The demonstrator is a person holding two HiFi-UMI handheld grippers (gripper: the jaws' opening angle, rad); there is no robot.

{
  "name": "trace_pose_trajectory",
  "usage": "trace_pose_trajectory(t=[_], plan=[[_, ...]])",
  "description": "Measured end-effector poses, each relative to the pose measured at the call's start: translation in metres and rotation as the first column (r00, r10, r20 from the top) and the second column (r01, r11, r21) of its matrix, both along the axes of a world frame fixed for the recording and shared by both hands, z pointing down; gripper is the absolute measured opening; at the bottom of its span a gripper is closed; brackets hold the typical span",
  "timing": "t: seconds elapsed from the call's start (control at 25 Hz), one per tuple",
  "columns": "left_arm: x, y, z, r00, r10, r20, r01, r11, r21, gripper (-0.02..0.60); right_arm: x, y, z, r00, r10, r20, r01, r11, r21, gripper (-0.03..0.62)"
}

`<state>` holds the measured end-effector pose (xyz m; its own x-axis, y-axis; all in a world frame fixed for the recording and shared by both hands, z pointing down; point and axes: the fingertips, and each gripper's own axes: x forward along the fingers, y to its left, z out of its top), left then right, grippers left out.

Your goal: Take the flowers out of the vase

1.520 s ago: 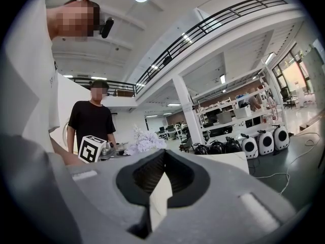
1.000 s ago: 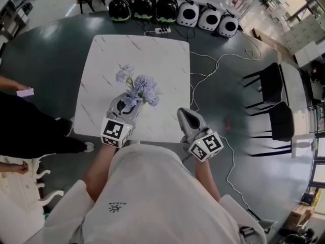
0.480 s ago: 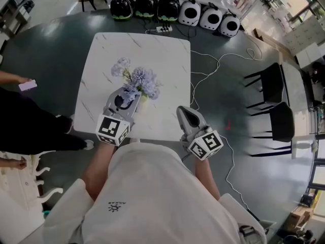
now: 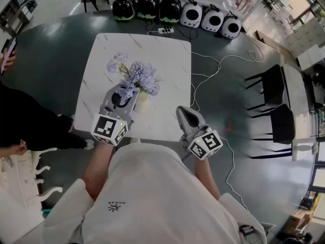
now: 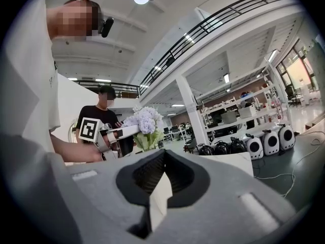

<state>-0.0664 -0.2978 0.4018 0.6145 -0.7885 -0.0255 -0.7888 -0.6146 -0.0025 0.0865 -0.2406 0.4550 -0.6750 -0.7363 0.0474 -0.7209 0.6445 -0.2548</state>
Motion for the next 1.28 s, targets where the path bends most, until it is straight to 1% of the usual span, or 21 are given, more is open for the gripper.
trace_pose_trajectory(t=[0.28,0.44,0.64,0.92,1.28], plan=[[-0.001,0.004,-0.02,1.0,-0.01,-0.028,0.011,0.999,0.034,0.084,0.002,0.003,-0.001,1.0,-0.011,0.004,0.011,1.0,0.005,0.0],[-0.001,0.01,-0.028,1.0,-0.013,-0.027,0.014,0.999,0.052,0.084,0.004,0.007,-0.001,1.0,-0.019,0.008,0.019,1.0,0.006,0.0],[-0.004,0.018,-0.051,0.998,-0.026,-0.055,0.031,0.996,0.08,0.084,0.003,0.009,0.001,0.999,-0.031,0.01,0.031,0.999,0.008,0.0],[-0.005,0.027,-0.08,0.997,-0.03,-0.067,0.038,0.993,0.116,0.083,0.002,0.009,-0.002,0.999,-0.046,0.014,0.046,0.999,0.012,0.0],[0.0,0.041,-0.101,0.996,-0.047,-0.082,0.058,0.989,0.136,0.083,0.007,0.012,-0.007,0.997,-0.072,0.02,0.071,0.997,0.017,0.0]])
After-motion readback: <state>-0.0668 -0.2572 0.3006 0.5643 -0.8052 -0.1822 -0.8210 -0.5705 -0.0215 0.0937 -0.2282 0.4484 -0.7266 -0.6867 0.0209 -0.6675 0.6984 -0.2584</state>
